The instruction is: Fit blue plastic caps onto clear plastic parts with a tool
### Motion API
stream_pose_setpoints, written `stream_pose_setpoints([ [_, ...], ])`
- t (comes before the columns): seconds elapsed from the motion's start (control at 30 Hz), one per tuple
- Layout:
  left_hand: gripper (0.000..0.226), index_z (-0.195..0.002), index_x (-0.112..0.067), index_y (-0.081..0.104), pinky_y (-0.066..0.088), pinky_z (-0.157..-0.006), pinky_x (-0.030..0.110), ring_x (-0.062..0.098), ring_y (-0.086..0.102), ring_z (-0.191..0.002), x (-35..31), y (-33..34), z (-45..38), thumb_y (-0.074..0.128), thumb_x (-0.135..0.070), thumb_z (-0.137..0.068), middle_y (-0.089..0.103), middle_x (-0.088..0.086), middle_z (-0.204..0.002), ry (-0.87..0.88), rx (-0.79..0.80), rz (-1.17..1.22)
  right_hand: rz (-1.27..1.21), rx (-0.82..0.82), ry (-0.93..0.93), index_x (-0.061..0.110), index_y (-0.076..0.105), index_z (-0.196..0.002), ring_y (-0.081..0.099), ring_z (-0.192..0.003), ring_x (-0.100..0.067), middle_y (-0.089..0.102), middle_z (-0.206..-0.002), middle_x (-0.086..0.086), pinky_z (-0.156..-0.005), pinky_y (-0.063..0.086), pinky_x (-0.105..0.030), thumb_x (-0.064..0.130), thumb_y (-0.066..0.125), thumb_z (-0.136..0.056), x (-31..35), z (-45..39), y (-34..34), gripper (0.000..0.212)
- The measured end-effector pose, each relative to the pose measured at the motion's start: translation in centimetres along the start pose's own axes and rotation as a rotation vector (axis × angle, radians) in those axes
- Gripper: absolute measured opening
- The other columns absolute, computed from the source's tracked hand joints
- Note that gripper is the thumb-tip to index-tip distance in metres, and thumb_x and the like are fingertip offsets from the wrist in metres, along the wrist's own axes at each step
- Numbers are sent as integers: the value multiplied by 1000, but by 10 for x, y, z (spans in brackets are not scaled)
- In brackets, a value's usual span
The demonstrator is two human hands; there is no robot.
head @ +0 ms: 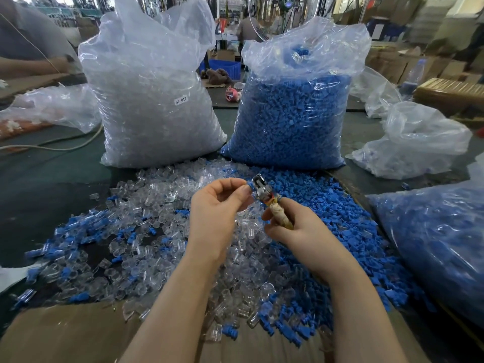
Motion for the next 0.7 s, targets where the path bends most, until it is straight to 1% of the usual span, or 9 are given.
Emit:
stream_pose_setpoints([
  [0.1, 9, -88, -9, 69, 55, -67, 17, 6, 69, -66, 0, -2, -1, 67, 0, -88, 71, -4, -71, -2, 11, -10, 25, 12, 1, 23, 59, -94, 54, -74, -22, 61, -85, -3, -71, 46, -40, 14, 64, -88, -1, -1, 1, 13],
  [0.17, 8, -90, -6, 69, 55, -68, 17, 5, 68, -65, 0, -3, -1, 67, 1, -88, 71, 0, -73, -4, 13, -1, 56, 21, 1, 23, 57, -94, 51, -71, -16, 60, -83, 0, -67, 43, -35, 14, 64, -88, -1, -1, 2, 13],
  [0.33, 7, -95, -1, 69, 56, -70, 18, 7, 68, -68, 0, -5, -3, 66, 1, -89, 71, 7, -81, -16, 34, -2, 143, 13, 0, 20, 55, -94, 46, -63, -12, 59, -80, -3, -60, 39, -32, 13, 61, -88, -1, -2, 3, 10],
  [0.47, 8, -93, -3, 69, 54, -67, 17, 6, 68, -67, 0, -7, -3, 66, 2, -88, 70, 7, -81, -23, 53, -2, 187, -5, -2, 23, 56, -90, 45, -57, -5, 58, -73, 5, -57, 38, -28, 14, 60, -87, -2, -4, 4, 11],
  [0.53, 8, -93, -3, 69, 54, -67, 17, 6, 67, -67, 1, -8, -4, 66, 2, -88, 70, 6, -80, -23, 55, -2, 186, -1, -3, 26, 56, -88, 47, -55, -2, 58, -68, 13, -51, 36, -18, 14, 61, -86, -3, -5, 5, 13],
  [0.6, 8, -92, -3, 69, 54, -67, 17, 6, 67, -67, 1, -9, -4, 66, 3, -88, 70, 5, -78, -21, 58, -10, 192, 6, 0, 28, 54, -85, 47, -53, 1, 57, -64, 22, -48, 36, -13, 14, 60, -85, -3, -6, 6, 15],
  [0.63, 8, -91, -4, 69, 55, -68, 18, 6, 67, -67, 2, -9, -3, 66, 3, -88, 70, 4, -78, -23, 60, -8, 204, 3, 3, 28, 53, -84, 47, -51, 0, 56, -63, 22, -46, 35, -13, 14, 59, -85, -4, -6, 6, 16],
  [0.7, 8, -90, -5, 69, 55, -68, 18, 7, 67, -67, 3, -9, -3, 66, 3, -88, 70, 5, -79, -37, 58, 11, 242, -16, 2, 28, 53, -82, 46, -51, -1, 55, -62, 14, -44, 31, -16, 13, 58, -84, -5, -6, 5, 16],
])
Point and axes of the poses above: each hand's wrist, its own z-axis away from the middle knuckle, its own y-axis out of the palm, x = y × z, the point moved 5 cm from there along -z, towards the middle knuckle
